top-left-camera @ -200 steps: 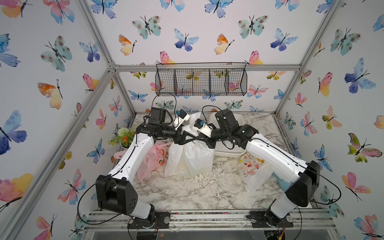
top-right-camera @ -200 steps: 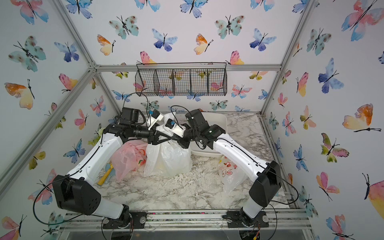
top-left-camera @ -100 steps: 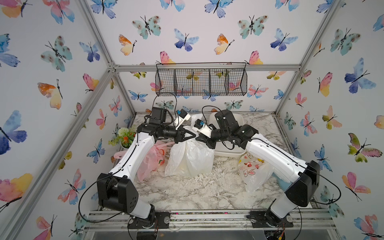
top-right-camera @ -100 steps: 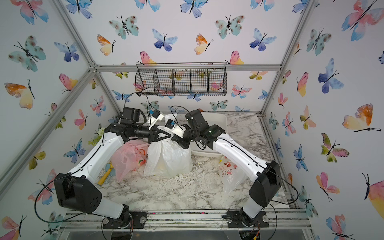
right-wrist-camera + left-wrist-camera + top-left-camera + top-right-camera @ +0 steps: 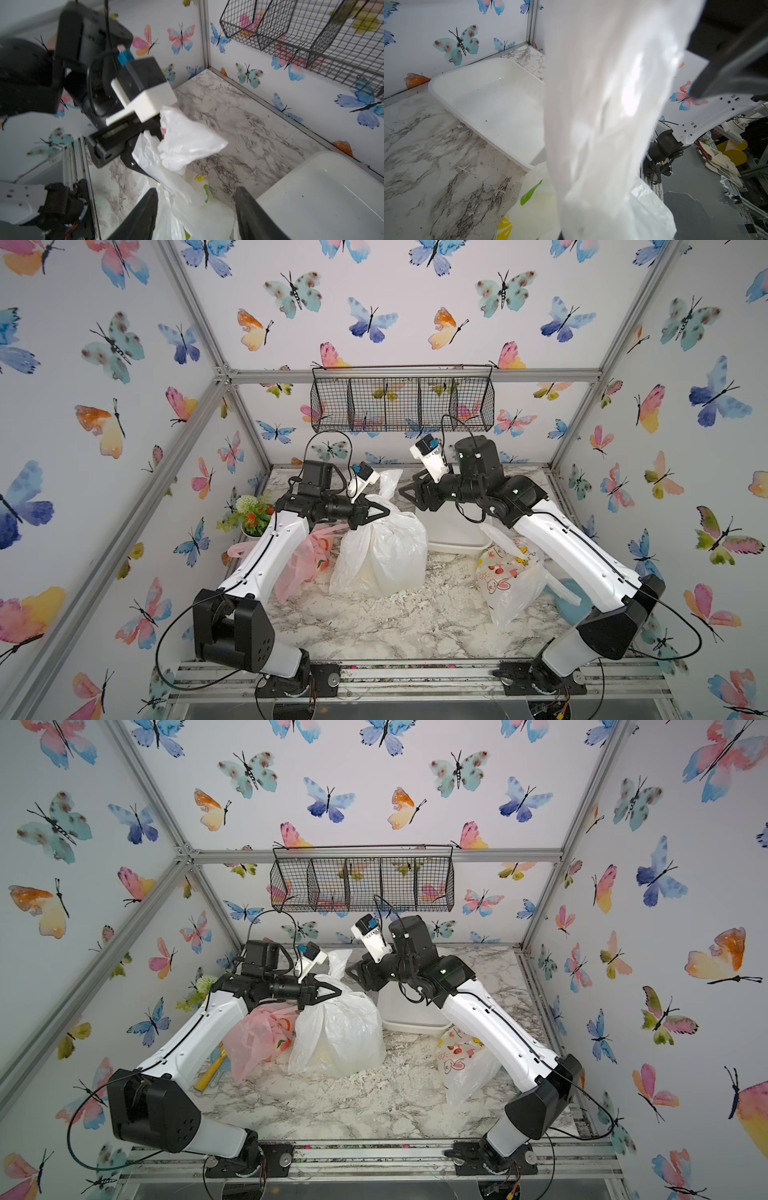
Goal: Place the pears into plastic bags & tie knots
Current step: Tie the plastic bag at the center of the board.
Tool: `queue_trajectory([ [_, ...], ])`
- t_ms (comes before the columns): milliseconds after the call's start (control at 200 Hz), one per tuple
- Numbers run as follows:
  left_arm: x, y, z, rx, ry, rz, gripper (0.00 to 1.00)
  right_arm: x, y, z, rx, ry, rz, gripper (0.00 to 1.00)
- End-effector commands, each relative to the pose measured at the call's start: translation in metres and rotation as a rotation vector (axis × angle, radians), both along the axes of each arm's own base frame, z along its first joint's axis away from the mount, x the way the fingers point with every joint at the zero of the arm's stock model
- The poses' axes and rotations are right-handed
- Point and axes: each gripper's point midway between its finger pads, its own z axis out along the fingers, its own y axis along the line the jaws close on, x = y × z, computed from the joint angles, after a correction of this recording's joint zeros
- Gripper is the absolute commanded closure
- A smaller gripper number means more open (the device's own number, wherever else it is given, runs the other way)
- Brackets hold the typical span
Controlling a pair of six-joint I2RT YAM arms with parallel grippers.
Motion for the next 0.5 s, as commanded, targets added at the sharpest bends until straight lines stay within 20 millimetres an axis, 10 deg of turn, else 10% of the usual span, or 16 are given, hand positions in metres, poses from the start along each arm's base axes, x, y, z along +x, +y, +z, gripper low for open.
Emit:
queue_trajectory([
  [0,-0.004,0.0,0.014,-0.019,-0.04,0.001,0.95,0.007,0.008,0.0,0.05,0.154,-0.063,0.38],
  [496,-0.005,0.0,0.009,-0.011,-0.034,0.007,0.94,0.012,0.045,-0.001,0.057,0.187,0.09,0.5],
])
